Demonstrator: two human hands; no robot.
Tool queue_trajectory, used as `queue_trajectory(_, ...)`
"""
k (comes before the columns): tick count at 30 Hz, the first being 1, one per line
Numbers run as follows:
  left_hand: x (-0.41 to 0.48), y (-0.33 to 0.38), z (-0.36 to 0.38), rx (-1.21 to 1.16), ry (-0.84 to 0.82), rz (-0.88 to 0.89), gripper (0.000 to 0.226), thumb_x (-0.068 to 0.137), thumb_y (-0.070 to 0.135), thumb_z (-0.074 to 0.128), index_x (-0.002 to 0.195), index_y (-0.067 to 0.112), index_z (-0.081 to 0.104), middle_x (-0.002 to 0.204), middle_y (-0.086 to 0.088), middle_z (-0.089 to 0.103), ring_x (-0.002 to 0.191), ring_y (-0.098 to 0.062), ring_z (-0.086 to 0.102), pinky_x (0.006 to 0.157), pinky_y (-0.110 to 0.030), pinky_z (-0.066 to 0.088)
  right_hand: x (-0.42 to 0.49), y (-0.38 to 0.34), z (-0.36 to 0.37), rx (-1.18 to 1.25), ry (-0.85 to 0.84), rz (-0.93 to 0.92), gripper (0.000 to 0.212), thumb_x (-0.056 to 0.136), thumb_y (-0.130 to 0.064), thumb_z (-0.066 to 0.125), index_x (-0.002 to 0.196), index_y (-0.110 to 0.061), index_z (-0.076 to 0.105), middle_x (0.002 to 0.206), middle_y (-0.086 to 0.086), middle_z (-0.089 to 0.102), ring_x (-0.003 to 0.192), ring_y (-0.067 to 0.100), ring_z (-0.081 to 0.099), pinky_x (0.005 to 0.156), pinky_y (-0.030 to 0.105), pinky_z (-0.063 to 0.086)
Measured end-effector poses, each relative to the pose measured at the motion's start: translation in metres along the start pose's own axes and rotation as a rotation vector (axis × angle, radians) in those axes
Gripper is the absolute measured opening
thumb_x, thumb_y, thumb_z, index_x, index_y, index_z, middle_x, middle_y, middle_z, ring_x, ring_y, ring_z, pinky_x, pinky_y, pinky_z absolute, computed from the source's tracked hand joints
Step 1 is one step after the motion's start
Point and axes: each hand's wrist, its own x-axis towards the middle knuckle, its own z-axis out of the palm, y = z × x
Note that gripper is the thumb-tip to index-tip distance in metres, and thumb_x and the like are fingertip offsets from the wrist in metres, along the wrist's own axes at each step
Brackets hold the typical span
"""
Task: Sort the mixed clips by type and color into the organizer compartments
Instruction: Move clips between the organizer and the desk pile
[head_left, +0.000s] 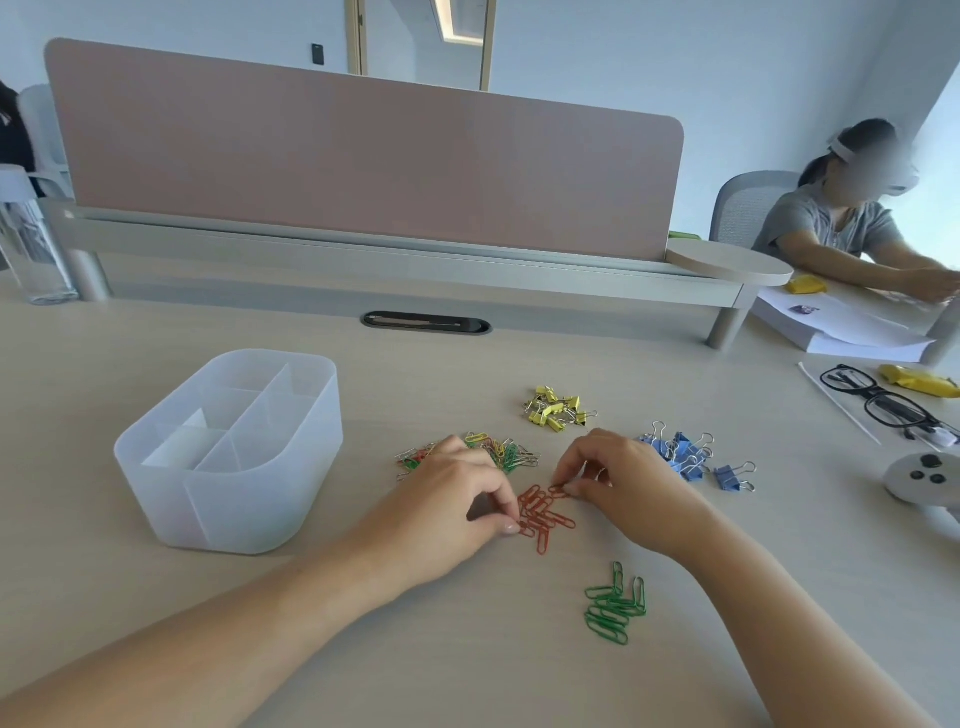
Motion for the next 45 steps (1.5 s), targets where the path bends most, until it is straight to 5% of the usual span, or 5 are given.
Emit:
queue_trajectory(4,0.004,0.005,0.006,0.025,0.022,0.010,0.013,0.081,0.042,0.073,0.088,0.033,0.067,0.093,0.017,0.055,0.098,0.000,0.038,0.085,-0.012,0.030,-0.001,0.000,-0.003,0.021,-0.016,0.026,0.011,0.086,-0.015,0.068,0.082,-0.025,0.068,0.084,-0.009,0.064,0.073,0.003,0.053,0.065,0.012,0.040)
queue_trajectory(10,0.006,0.004,0.014,0.087,0.047,-0.045,0.039,0.098,0.038,0.052,0.136,0.028,0.055,0.119,0.015,0.048,0.115,-0.006,0.032,0.103,-0.019,0.027,-0.005,0.002,-0.014,0.093,-0.131,0.088,0.014,0.086,-0.016,0.068,0.089,-0.029,0.069,0.083,-0.012,0.067,0.072,0.005,0.059,0.070,0.017,0.047)
queue_trajectory(21,0.009,0.006,0.010,0.041,-0.134,0.008,0.034,0.100,0.025,0.047,0.131,0.035,0.059,0.117,0.016,0.049,0.108,-0.003,0.029,0.098,-0.012,0.020,-0.013,-0.007,-0.026,0.180,-0.298,0.142,0.024,0.075,-0.012,0.079,0.091,-0.029,0.072,0.085,-0.010,0.070,0.080,0.008,0.067,0.082,0.027,0.053)
queue_trajectory(31,0.008,0.011,0.009,-0.013,-0.144,-0.113,0.079,0.059,0.076,0.071,0.127,0.037,0.062,0.111,0.024,0.044,0.108,0.007,0.039,0.092,-0.015,0.036,-0.016,-0.024,-0.021,0.044,-0.271,0.156,0.039,0.065,-0.027,0.088,0.098,-0.026,0.066,0.089,-0.015,0.065,0.071,-0.002,0.058,0.060,0.009,0.043)
queue_trajectory(45,0.007,0.024,0.017,-0.056,0.008,-0.088,0.019,0.083,0.040,0.073,0.101,0.034,0.075,0.093,0.014,0.056,0.087,-0.001,0.051,0.079,-0.029,0.047,-0.012,-0.021,-0.015,0.085,-0.176,0.165,0.023,0.065,-0.020,0.088,0.081,-0.023,0.072,0.079,-0.008,0.071,0.067,0.003,0.061,0.065,0.019,0.048)
